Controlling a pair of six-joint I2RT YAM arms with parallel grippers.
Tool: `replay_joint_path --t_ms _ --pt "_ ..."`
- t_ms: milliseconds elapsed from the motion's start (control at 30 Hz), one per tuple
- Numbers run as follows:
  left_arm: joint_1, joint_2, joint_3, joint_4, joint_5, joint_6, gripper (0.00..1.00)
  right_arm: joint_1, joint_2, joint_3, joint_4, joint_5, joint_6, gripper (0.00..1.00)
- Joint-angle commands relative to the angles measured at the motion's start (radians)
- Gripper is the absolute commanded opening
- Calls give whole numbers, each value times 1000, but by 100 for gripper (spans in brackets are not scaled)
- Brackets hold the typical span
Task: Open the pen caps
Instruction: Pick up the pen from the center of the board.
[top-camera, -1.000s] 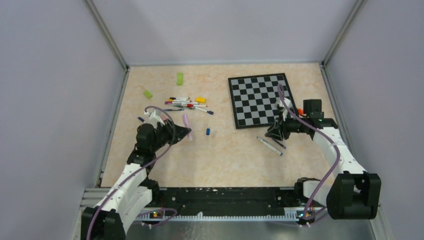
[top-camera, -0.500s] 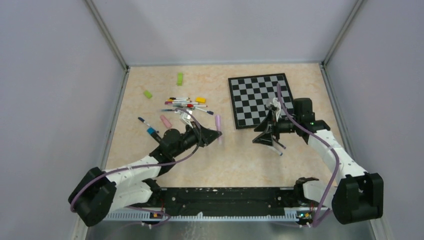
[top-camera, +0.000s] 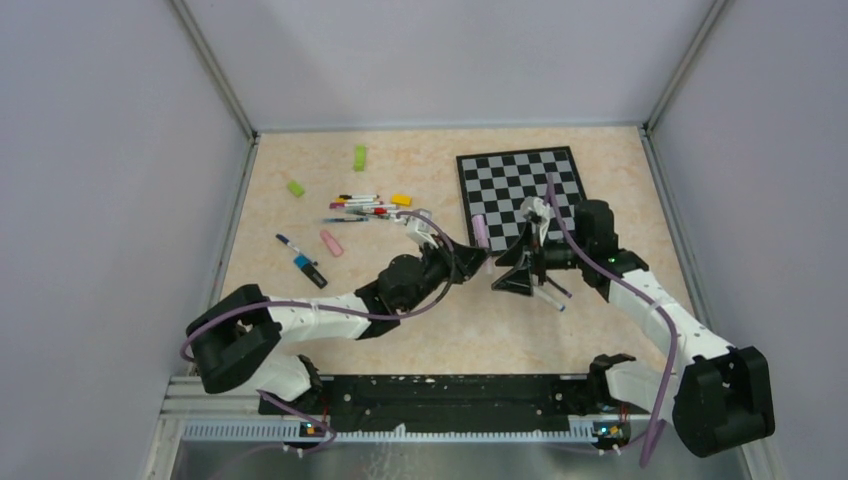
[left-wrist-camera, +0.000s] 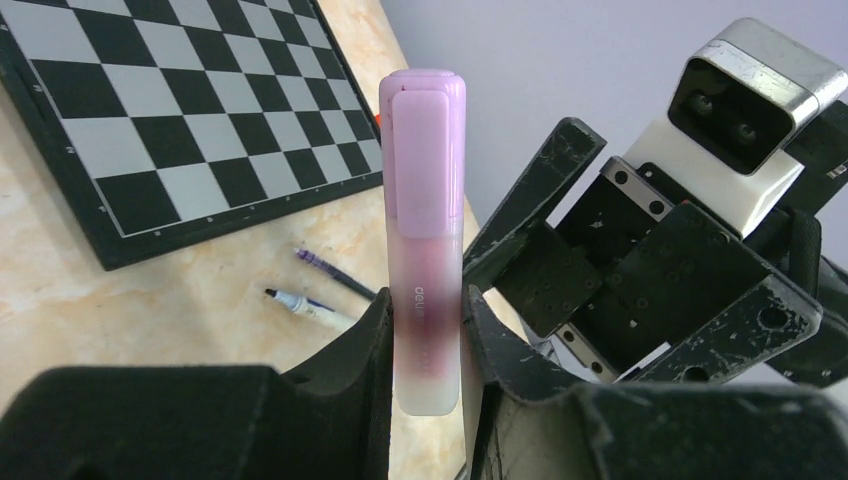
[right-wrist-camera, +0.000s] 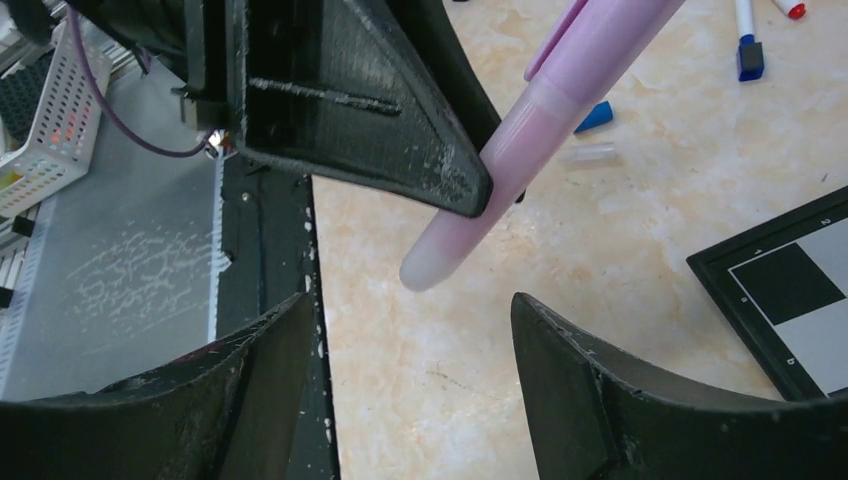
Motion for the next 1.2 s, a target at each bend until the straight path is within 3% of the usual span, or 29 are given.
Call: replay_joint_path --t_ms 0,233,500,567,633,700,733,867,1067,1100,1167 --pt "-53 37 79 13 -183 -32 0 19 -10 -20 120 43 86 71" --pt "-102 73 137 -49 -267 -51 0 38 0 -28 168 156 138 67" --pt "-136 109 189 -103 -315 -67 0 47 -1 -29 226 228 218 50" --pt "-140 111 194 -101 -315 -69 0 46 11 -31 233 235 223 38" --pt "-143 112 198 -104 -315 -64 0 45 17 -30 235 231 223 15" --pt "-143 108 199 -101 -314 -58 0 45 17 -27 229 232 211 0" --pt "-143 105 195 -95 -312 -51 4 47 16 -23 223 232 206 0" --pt "-143 63 152 -40 -323 21 39 45 13 -9 183 199 154 0" --pt "-139 -117 10 47 -286 235 90 -3 9 26 -18 95 -82 0" --pt "-138 -156 -19 48 -261 276 96 -4 11 32 -69 79 -150 0" --pt "-127 -237 -61 23 -191 355 98 -9 11 47 -145 63 -253 0"
